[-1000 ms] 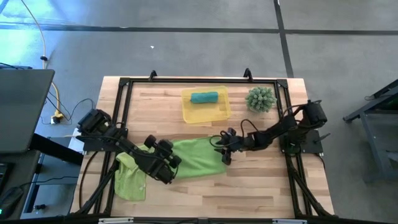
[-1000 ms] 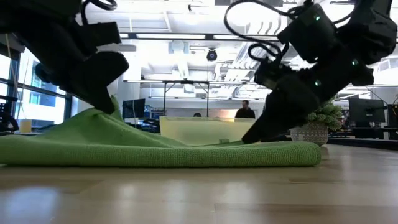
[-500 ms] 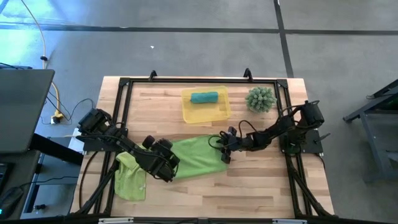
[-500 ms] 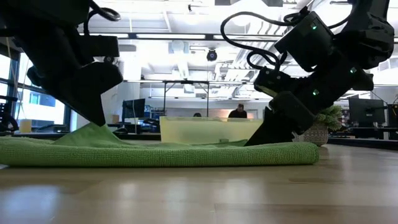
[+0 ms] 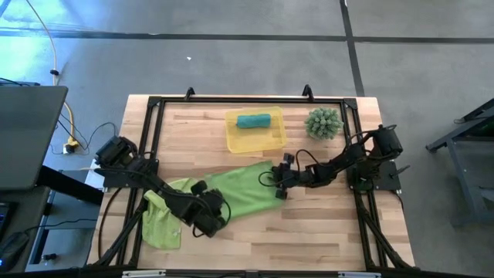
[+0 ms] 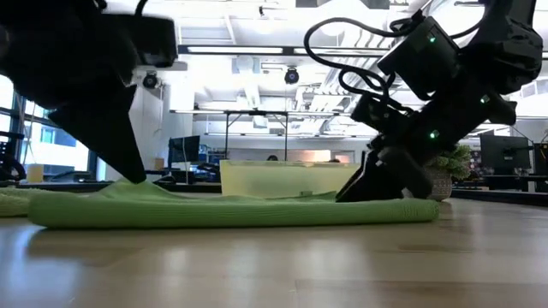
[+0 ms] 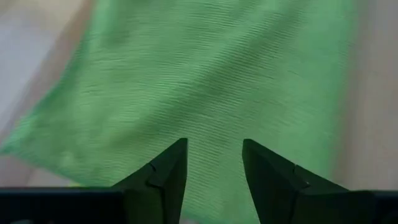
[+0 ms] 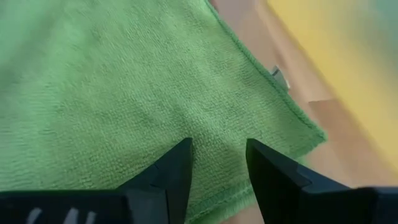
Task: Roll microfiber towels into tight, uniform cylinder then place into a basket
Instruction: Fold the green microfiber cloth
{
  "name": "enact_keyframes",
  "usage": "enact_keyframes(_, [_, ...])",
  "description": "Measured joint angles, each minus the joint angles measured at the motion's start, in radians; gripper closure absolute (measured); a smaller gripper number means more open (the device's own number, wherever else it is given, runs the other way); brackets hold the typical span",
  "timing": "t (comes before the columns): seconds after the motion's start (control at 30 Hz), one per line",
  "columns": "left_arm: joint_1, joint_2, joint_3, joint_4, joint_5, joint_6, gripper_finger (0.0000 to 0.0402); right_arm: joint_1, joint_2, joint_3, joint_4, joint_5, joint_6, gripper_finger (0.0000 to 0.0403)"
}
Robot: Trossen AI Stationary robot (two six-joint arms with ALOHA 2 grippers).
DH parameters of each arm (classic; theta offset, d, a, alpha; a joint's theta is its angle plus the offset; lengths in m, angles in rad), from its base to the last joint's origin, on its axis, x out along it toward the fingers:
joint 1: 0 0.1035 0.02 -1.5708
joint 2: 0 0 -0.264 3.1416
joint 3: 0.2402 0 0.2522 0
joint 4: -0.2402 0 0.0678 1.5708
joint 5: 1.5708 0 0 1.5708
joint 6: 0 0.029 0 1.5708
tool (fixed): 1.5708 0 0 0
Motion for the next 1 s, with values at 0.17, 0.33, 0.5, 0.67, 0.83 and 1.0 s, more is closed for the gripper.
enact_keyframes(0.17, [-0.005, 0.0, -0.021, 0.097, 0.002, 0.074, 0.0266, 0.0, -0.018, -0.003, -0.019, 0.092, -0.091, 0.0258])
enact_keyframes(0.33, [0.011, 0.0, -0.095, 0.221, 0.047, 0.095, 0.0267, 0.004, -0.138, -0.004, -0.043, 0.073, -0.019, 0.0258])
enact_keyframes(0.5, [0.013, 0.0, -0.128, 0.293, 0.055, 0.081, 0.0267, 0.007, -0.249, -0.003, -0.083, -0.083, 0.242, 0.0258])
enact_keyframes(0.67, [0.013, 0.037, -0.13, 0.329, 0.061, 0.1, 0.0267, 0.043, -0.214, -0.003, -0.107, -0.159, 0.398, 0.0258])
enact_keyframes(0.83, [0.012, 0.104, -0.126, 0.448, 0.04, 0.111, 0.0267, 0.084, -0.134, -0.003, -0.107, -0.16, 0.473, 0.0258])
enact_keyframes(1.0, [0.006, 0.12, -0.13, 0.628, 0.069, 0.106, 0.0267, 0.091, -0.086, 0.002, -0.141, -0.149, 0.487, 0.0259])
